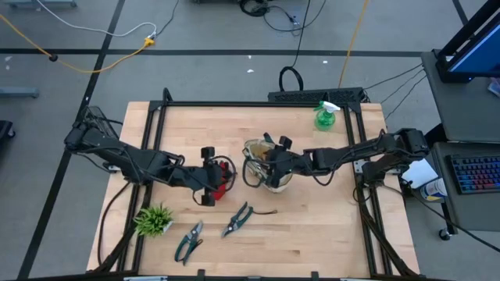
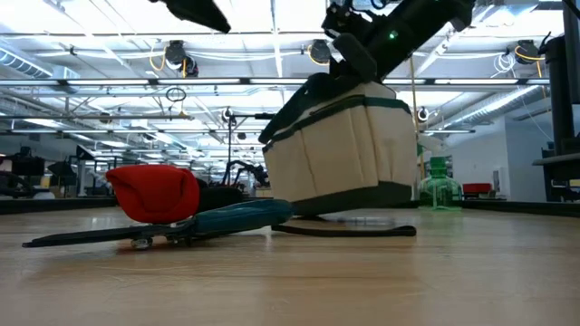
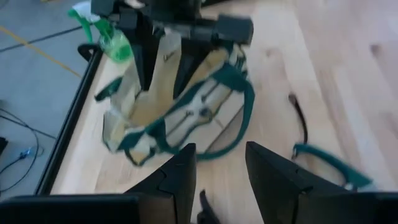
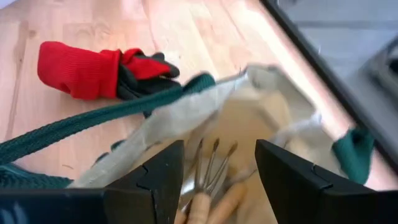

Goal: Pick & Place Garden tools in Gardening bag
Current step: Put the left green shear scissors into the gardening bag

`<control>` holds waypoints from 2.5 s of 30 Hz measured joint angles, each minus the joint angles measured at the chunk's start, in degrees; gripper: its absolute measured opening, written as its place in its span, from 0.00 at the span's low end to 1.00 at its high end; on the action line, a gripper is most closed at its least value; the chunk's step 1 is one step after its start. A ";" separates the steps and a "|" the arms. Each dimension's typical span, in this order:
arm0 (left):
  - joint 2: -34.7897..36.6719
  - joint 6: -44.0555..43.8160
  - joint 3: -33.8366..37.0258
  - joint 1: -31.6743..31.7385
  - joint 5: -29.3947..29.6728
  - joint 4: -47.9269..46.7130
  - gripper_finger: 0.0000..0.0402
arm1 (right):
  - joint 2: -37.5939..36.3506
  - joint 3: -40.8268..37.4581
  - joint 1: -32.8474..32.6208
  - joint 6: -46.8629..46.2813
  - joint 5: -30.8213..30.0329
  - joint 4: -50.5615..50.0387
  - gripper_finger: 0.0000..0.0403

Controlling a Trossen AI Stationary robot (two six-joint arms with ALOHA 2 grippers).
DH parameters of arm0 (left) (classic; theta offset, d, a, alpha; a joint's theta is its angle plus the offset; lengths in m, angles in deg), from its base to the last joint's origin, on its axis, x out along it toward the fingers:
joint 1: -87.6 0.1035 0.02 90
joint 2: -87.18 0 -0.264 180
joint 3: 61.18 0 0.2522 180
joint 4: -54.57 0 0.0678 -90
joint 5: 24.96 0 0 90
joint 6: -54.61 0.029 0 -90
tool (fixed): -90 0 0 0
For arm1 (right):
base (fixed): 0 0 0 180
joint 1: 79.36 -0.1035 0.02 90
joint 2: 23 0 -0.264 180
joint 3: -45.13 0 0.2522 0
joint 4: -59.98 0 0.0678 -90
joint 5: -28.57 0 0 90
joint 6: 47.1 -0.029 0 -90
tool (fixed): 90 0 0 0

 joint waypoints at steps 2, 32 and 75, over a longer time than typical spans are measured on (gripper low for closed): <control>0.00 -1.00 0.00 0.00 0.00 1.18 0.36 | -0.38 0.00 -0.01 2.93 -0.15 0.67 0.47; 0.00 -21.67 0.00 -0.41 -16.94 -12.31 0.36 | -4.22 0.00 -1.53 5.02 4.26 -5.88 0.59; -18.49 26.85 -0.02 17.60 -16.80 21.92 0.36 | -3.28 -7.58 -0.63 0.78 1.34 2.47 0.60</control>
